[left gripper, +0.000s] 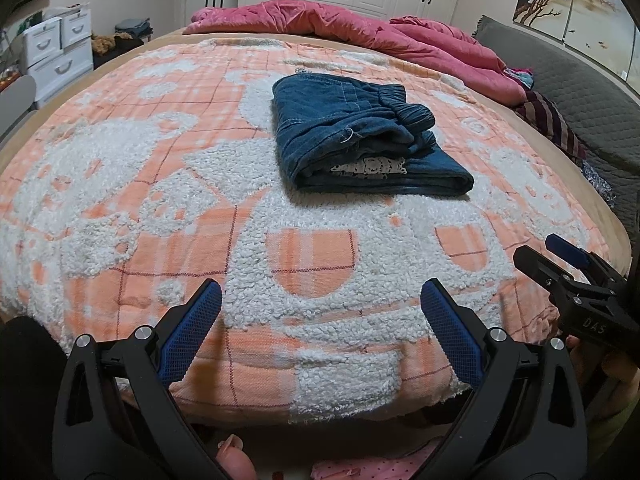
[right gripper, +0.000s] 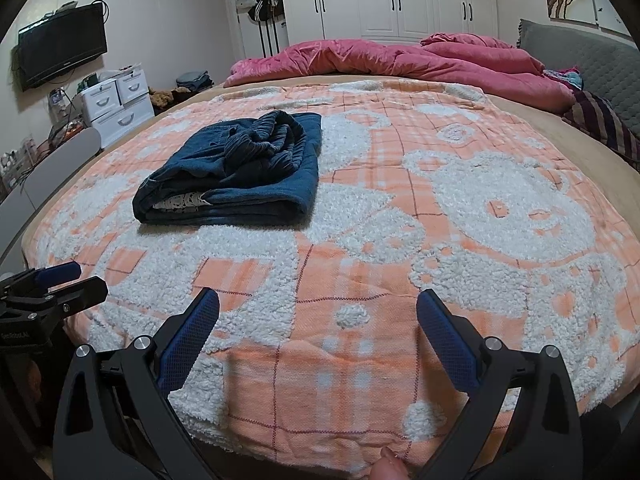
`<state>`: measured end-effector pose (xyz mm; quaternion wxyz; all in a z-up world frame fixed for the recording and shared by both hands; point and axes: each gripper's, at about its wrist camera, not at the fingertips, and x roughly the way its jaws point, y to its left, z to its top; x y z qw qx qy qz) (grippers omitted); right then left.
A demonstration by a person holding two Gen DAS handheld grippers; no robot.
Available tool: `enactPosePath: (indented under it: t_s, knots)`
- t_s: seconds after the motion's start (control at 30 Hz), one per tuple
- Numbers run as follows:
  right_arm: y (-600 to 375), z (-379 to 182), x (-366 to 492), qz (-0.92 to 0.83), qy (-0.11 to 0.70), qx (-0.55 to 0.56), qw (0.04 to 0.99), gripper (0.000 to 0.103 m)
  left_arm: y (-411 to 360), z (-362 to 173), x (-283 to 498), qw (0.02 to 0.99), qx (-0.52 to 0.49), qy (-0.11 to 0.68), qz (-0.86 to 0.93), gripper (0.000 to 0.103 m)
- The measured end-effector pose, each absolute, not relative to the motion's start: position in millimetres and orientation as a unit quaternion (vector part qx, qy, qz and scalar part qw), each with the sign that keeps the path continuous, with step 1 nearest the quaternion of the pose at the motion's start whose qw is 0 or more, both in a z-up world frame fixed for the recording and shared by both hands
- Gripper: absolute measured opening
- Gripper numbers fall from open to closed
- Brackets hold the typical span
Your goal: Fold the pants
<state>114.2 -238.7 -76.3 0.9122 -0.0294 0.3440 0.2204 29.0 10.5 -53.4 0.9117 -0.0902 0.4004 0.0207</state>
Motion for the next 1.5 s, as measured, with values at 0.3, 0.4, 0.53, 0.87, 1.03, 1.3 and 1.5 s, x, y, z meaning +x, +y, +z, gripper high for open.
enactPosePath:
  t_s: [0.3, 0.4, 0.53, 0.87, 1.03, 1.3, 1.5]
  knots:
    - [-237.0, -75.2, 112.7, 0.221, 0.342, -0.033, 0.913, 0.099, 9.4, -53.2, 28.9, 0.912, -0.091, 0.400, 0.019, 0.094]
    - [-236.5, -74.8, 113.0, 0.220, 0.343, -0.032, 0.913, 0.099, 9.4, -52.9, 28.7, 0.912, -0.091, 0.399, 0.020, 0.094]
    - [-236.4, -74.9, 112.6, 0.220, 0.342, -0.034, 0.913, 0.099, 8.5, -52.4, 28.0, 0.912, -0.091, 0.399, 0.021, 0.094]
    - [-235.5, -74.8, 111.8, 0.218, 0.344, -0.038, 0.913, 0.099, 8.5, -50.8, 26.9, 0.913, -0.088, 0.398, 0.024, 0.094]
    - [-235.2, -75.1, 112.4, 0.218, 0.345, -0.039, 0.912, 0.099, 8.4, -50.4, 26.3, 0.912, -0.091, 0.399, 0.021, 0.094]
    - [-235.2, -76.5, 112.7, 0.216, 0.348, -0.041, 0.912, 0.099, 8.3, -49.4, 24.1, 0.913, -0.094, 0.397, 0.011, 0.094]
    - [-236.1, -75.6, 113.0, 0.214, 0.348, -0.041, 0.912, 0.099, 8.9, -49.1, 24.6, 0.913, -0.095, 0.397, 0.011, 0.094]
